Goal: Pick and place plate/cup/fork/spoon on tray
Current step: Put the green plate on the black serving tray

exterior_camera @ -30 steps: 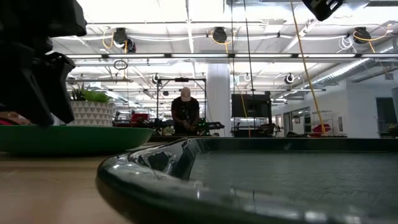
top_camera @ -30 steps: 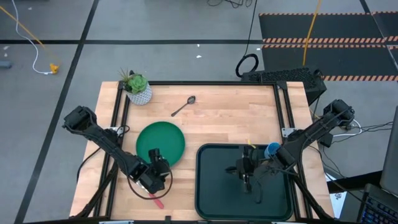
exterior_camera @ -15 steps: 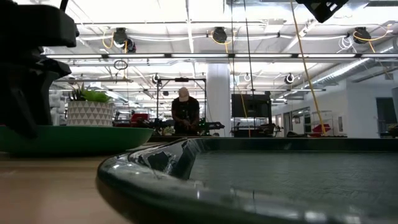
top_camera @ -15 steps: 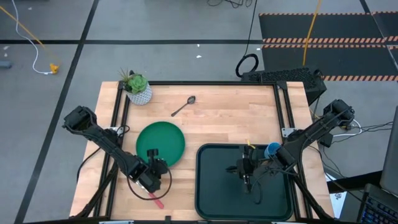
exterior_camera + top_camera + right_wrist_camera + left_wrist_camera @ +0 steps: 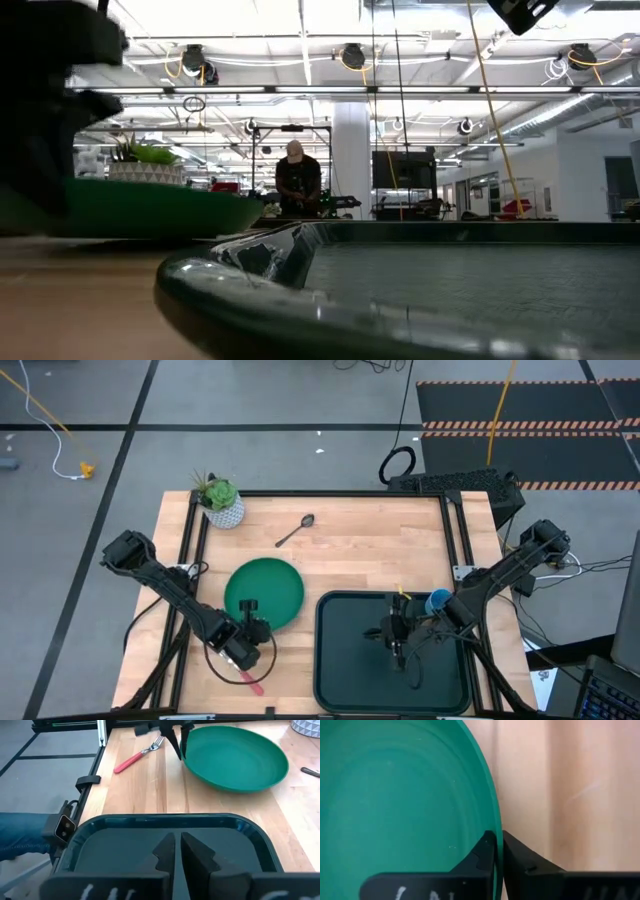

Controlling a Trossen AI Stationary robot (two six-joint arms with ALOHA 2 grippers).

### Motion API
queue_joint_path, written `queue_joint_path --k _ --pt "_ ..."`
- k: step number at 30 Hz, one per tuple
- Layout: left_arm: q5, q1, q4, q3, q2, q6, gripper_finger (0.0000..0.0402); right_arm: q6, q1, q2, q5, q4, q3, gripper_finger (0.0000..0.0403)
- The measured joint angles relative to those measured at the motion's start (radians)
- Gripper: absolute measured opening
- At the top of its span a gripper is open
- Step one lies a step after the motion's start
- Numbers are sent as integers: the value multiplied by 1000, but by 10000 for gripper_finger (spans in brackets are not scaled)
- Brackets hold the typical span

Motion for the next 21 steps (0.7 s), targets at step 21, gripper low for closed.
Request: queue_joint_path --k 21 --pt "-56 32 -108 465 0 602 7 35 162 -169 276 -23 0 22"
